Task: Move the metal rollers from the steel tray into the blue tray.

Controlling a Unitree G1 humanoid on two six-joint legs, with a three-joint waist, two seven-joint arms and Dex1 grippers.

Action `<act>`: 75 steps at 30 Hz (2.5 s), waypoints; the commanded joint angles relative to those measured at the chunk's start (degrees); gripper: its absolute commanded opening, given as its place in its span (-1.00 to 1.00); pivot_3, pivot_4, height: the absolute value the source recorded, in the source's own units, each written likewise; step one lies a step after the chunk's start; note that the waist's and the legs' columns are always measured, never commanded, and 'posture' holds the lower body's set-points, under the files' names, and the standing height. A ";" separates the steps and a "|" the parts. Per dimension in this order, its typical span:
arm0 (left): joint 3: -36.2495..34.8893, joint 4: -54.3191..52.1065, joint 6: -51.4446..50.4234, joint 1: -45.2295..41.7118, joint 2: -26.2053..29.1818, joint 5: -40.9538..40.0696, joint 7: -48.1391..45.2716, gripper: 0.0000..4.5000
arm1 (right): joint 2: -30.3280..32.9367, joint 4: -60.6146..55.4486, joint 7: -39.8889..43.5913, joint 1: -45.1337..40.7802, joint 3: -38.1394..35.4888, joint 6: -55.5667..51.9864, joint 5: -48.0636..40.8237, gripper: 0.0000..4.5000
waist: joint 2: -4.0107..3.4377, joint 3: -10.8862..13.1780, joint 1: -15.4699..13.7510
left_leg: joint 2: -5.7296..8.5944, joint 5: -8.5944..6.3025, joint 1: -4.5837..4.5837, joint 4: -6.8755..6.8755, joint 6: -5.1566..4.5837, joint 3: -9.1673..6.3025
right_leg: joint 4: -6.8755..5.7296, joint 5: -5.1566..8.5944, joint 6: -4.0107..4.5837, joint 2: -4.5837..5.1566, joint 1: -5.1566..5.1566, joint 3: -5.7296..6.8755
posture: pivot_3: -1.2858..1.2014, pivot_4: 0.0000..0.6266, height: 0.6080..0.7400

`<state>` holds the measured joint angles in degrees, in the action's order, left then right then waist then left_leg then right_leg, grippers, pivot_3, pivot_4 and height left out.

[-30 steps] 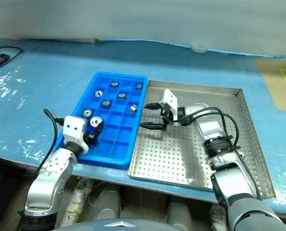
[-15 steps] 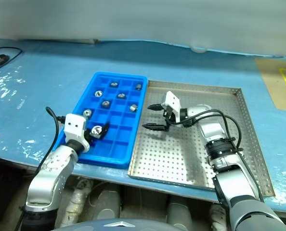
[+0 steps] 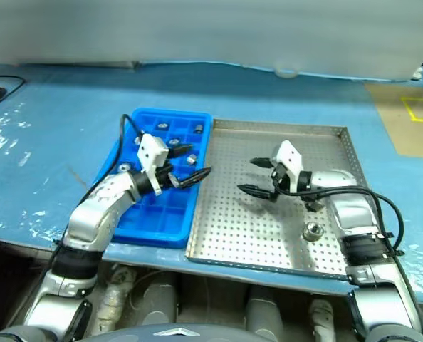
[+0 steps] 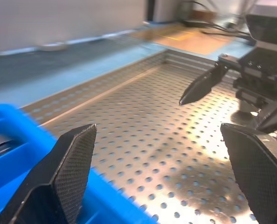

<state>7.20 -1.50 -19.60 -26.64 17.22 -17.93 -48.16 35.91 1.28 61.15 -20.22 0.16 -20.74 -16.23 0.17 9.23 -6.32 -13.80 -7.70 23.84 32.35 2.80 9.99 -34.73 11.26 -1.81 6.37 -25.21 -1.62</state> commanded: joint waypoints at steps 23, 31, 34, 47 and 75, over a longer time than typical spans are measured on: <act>7.19 29.34 16.34 -16.81 -10.29 3.13 -22.34 0.99 | 7.04 -19.57 -10.94 28.43 -12.87 -8.52 -3.76 1.00 | 0.01 0.00 6.90 | 0.02 -0.07 -0.01 -0.01 -0.12 0.09 | 0.20 0.18 -0.30 0.00 0.01 -0.08 | -0.27 -0.52 1.00; 8.28 28.10 16.11 -15.46 -8.14 5.29 -24.28 1.00 | 8.11 -19.36 -9.87 27.47 -11.31 -12.84 -5.48 0.13 | 0.02 0.00 6.95 | 0.03 -0.10 0.03 -0.03 -0.16 0.09 | 0.26 0.07 -0.11 0.02 0.01 -0.06 | -0.25 -0.52 1.00; 9.10 27.47 16.16 -14.92 -7.17 6.18 -24.95 1.00 | 8.09 -20.04 -9.82 26.46 -11.37 -13.14 -6.32 -0.29 | 0.01 0.00 6.94 | 0.03 -0.10 0.03 -0.04 -0.17 0.09 | 0.28 0.07 -0.10 0.02 0.01 -0.06 | -0.24 -0.52 1.00; 3.56 16.10 10.10 -9.54 -2.07 3.01 -19.70 1.00 | 3.88 -16.55 -8.23 3.64 -5.05 -14.13 -12.17 -0.28 | 0.01 0.00 6.35 | 0.02 -0.10 0.01 -0.08 -0.16 0.09 | 0.19 0.03 -0.04 0.02 -0.01 -0.04 | -0.06 -0.52 1.00; -16.41 -27.64 -4.20 26.16 8.71 -3.07 10.86 1.00 | -24.22 43.57 3.89 -36.73 12.72 17.14 7.06 -0.28 | 0.02 0.04 -4.49 | -0.13 -0.02 0.30 -0.18 0.00 -0.20 | 0.01 0.14 0.16 0.02 -0.15 0.41 | 0.46 -0.52 1.00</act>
<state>-7.48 -25.89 -23.55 -0.95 25.13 -20.08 -38.26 12.42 44.06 64.87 -54.83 14.10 -5.86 -9.19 0.19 9.27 -10.81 -13.93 -7.72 24.14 32.15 2.80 9.78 -34.73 11.41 -1.63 6.39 -25.36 -1.19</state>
